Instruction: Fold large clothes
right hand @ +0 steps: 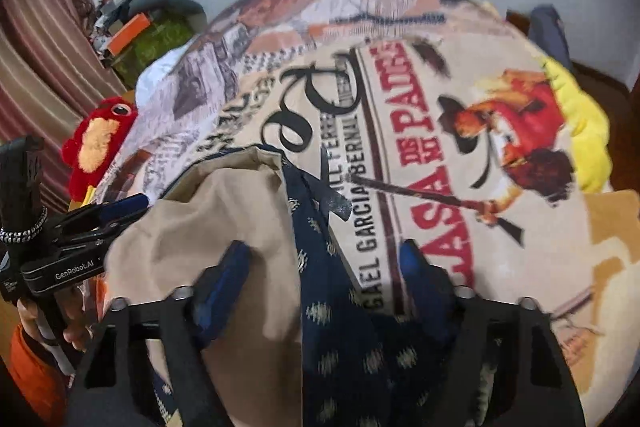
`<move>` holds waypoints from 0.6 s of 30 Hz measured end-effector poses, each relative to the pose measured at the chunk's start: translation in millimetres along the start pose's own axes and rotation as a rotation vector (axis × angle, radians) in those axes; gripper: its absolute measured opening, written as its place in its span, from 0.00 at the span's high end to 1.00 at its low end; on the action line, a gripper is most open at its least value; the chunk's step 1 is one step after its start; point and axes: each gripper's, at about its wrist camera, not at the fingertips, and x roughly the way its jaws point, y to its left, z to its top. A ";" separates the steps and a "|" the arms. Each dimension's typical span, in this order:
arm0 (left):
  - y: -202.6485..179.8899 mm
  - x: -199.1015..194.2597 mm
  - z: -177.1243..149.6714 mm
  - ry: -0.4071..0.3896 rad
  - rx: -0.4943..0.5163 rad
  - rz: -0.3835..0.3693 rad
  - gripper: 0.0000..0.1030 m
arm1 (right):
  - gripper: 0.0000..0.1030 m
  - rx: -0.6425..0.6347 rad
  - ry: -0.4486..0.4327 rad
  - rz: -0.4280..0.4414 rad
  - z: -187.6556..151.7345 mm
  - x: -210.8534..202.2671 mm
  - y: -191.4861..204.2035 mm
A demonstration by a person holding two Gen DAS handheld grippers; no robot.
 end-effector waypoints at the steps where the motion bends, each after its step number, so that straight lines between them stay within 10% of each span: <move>1: -1.0 12.7 2.7 0.019 -0.012 -0.024 0.48 | 0.43 0.015 0.022 0.008 1.2 9.4 -2.8; 3: -4.5 21.7 4.2 0.038 -0.015 -0.045 0.51 | 0.59 0.041 0.047 0.025 2.5 21.8 -6.9; 7: -13.6 32.5 5.9 0.050 -0.031 -0.084 0.89 | 0.88 0.027 0.044 0.026 1.3 27.4 -6.2; 18: -53.2 -78.7 -6.7 -0.121 0.129 -0.082 0.92 | 0.92 -0.097 -0.111 0.031 -27.7 -69.9 28.6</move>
